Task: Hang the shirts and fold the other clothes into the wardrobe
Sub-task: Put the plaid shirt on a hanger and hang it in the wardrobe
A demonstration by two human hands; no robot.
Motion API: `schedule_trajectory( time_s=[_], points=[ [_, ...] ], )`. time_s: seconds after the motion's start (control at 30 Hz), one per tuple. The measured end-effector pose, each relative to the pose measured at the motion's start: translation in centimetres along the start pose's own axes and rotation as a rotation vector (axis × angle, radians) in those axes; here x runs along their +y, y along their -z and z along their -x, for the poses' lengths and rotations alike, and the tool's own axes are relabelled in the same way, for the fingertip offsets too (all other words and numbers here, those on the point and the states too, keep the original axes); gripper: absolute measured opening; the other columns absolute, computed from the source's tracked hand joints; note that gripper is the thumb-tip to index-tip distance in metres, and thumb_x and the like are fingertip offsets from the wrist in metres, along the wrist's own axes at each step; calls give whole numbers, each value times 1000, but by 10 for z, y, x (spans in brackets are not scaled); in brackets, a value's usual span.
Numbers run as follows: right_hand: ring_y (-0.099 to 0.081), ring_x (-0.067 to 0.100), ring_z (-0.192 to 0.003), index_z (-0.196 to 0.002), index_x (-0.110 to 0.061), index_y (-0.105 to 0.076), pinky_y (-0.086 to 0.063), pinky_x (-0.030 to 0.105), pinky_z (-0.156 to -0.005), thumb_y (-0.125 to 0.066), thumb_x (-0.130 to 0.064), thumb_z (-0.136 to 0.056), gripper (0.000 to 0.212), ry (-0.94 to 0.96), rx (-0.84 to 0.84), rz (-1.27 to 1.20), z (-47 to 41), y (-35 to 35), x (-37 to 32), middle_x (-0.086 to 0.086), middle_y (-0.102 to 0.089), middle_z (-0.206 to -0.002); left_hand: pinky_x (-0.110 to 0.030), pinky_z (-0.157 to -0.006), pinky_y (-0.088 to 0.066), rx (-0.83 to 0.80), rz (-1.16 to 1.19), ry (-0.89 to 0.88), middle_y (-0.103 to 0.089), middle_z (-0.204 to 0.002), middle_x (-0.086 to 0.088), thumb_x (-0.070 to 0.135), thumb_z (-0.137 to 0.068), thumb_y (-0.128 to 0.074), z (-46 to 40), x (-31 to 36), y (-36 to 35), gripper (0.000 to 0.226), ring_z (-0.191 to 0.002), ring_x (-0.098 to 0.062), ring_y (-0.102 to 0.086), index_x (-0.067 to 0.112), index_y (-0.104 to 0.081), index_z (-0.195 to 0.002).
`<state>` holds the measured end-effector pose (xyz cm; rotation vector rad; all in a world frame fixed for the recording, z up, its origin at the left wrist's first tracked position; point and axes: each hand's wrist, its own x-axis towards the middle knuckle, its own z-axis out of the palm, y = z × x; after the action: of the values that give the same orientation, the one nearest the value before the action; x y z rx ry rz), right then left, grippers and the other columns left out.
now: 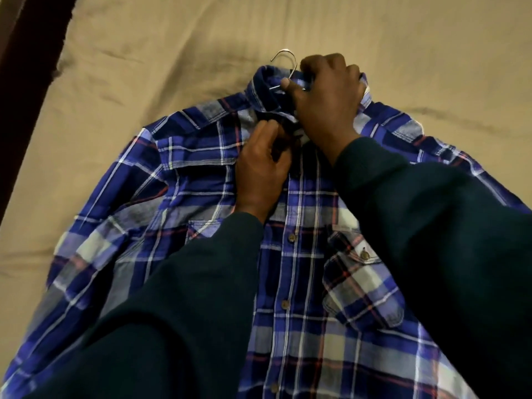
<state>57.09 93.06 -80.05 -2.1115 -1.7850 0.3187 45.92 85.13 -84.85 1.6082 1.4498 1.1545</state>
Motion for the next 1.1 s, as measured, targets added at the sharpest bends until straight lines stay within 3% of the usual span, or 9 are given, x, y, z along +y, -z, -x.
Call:
schedule_trajectory(
  time_s=[0.13,0.3,0.4,0.53,0.63,0.73,0.9,1.0,1.1],
  points=[
    [-46,25,-118,-112,-28,-63,-30,35,-92,-64,-52,-89,34,-69,-12,-88,-8,2,3,-4,-64,-116,-34,-74,-50,57,-46,-64,-59,-94,-12,4,-91,-61,2,0,-4,8,-86,-23,-56,-1,-61,-98],
    [-46,21,-113,-101,-33,-66,-31,38,-94,-62,-63,-85,34,-85,-26,-327,4,26,-2,-11,-65,-95,-32,-74,-47,65,-110,-64,-59,-96,-15,4,-89,-62,5,-1,-5,11,-86,-23,-54,-1,-61,-99],
    [-51,23,-111,-86,-35,-64,-30,39,-96,-60,-58,-87,23,-113,-18,-414,12,47,-10,-13,-59,-77,-33,-80,-50,-21,-68,2,-61,-101,-12,6,-90,-64,6,10,5,14,-92,-22,-58,3,-63,-104],
    [-47,22,-111,-95,-34,-67,-27,36,-86,-55,-47,-95,17,12,29,-294,35,87,-26,-13,-58,-82,-15,-89,-48,-87,57,98,-61,-115,-7,7,-95,-63,27,51,34,21,-100,0,-60,7,-62,-116],
    [-52,22,-105,-104,-25,-67,-29,33,-84,-54,-39,-98,20,87,29,-336,65,130,-39,-13,-52,-77,-20,-88,-52,-38,192,289,-65,-115,2,10,-99,-58,56,95,59,23,-102,-2,-62,18,-58,-121],
    [-57,23,-96,-103,-20,-68,-36,37,-87,-54,-36,-99,22,178,48,-293,96,183,-58,-7,-62,-82,-22,-88,-52,11,181,366,-64,-114,3,8,-100,-54,83,141,84,27,-100,0,-61,18,-55,-125],
    [-58,25,-78,-92,-11,-63,-48,47,-72,-51,-32,-99,25,244,65,-305,140,276,-102,4,-65,-84,-33,-80,-49,52,59,253,-55,-108,-4,11,-100,-54,112,230,137,12,-92,-17,-55,14,-51,-111],
    [-57,24,-80,-94,-13,-64,-48,47,-70,-52,-32,-100,24,291,112,-304,170,333,-125,5,-62,-87,-17,-71,-41,134,-31,148,-51,-106,-3,9,-99,-56,119,287,174,14,-85,-11,-49,16,-47,-108],
    [-58,22,-81,-97,-15,-69,-49,45,-69,-56,-29,-99,19,348,165,-334,206,399,-149,4,-62,-90,-13,-77,-42,187,-100,52,-51,-111,-3,11,-99,-55,130,343,216,20,-91,-14,-51,13,-47,-118]
  ],
)
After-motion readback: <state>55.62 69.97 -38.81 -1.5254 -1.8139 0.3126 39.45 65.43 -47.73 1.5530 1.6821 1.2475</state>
